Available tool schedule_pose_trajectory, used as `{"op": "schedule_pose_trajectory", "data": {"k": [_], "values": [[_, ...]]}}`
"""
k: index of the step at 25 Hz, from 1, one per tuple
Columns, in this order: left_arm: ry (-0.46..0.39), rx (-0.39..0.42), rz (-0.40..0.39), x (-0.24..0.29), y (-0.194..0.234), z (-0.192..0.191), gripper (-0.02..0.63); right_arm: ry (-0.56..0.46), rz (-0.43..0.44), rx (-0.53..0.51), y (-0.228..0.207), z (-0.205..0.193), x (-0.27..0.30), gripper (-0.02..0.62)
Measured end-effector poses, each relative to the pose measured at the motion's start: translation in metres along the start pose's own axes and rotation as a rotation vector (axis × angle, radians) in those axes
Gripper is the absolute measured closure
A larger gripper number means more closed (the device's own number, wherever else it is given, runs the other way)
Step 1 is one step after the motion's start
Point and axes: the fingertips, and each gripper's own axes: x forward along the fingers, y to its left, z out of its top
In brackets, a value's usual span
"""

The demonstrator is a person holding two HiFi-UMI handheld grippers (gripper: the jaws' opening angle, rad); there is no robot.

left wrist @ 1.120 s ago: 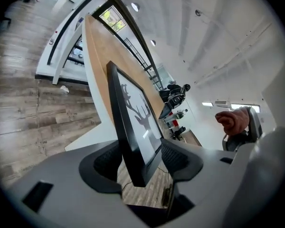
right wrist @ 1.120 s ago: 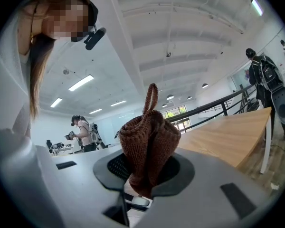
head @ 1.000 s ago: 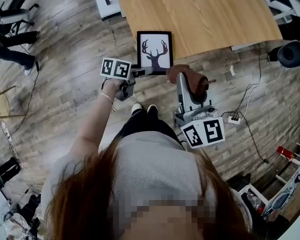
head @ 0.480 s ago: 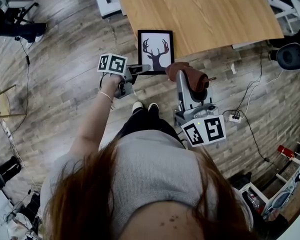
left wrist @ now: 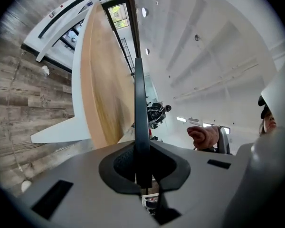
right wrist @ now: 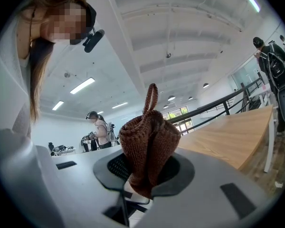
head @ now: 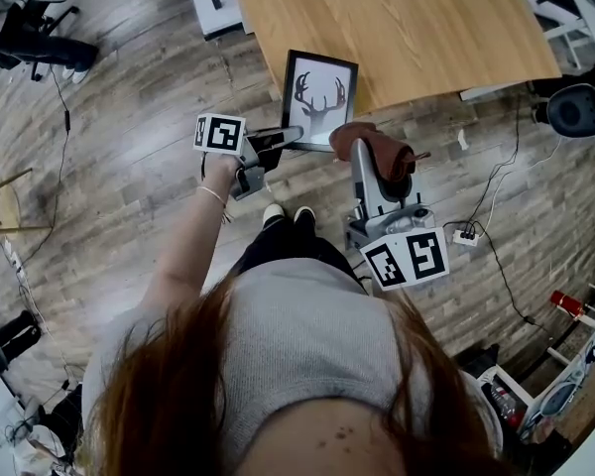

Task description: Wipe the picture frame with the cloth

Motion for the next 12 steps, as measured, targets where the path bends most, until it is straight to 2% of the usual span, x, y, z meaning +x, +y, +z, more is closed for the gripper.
{"op": "schedule_pose_trajectory", "data": {"k": [2,5,6,12], "values": [[-0.025,0.001,-0.074,-0.002,-0.015,0.001,0.572,-0.013,-0.001,-0.005,0.004,0.003,-0.001,0.499],[-0.077,-0.029,-0.241,-0.002,-0.056,0.005,0.572,-0.05,0.003,-0.018,0.008,0.015,-0.006,0.499],[-0.09,-0.02,-0.274,-0.001,-0.068,0.006,0.572,-0.065,0.005,-0.025,0.009,0.02,-0.009,0.499],[-0.147,0.16,-0.337,0.009,-0.14,0.028,0.572,-0.158,0.038,-0.08,0.014,0.061,-0.022,0.499]]}}
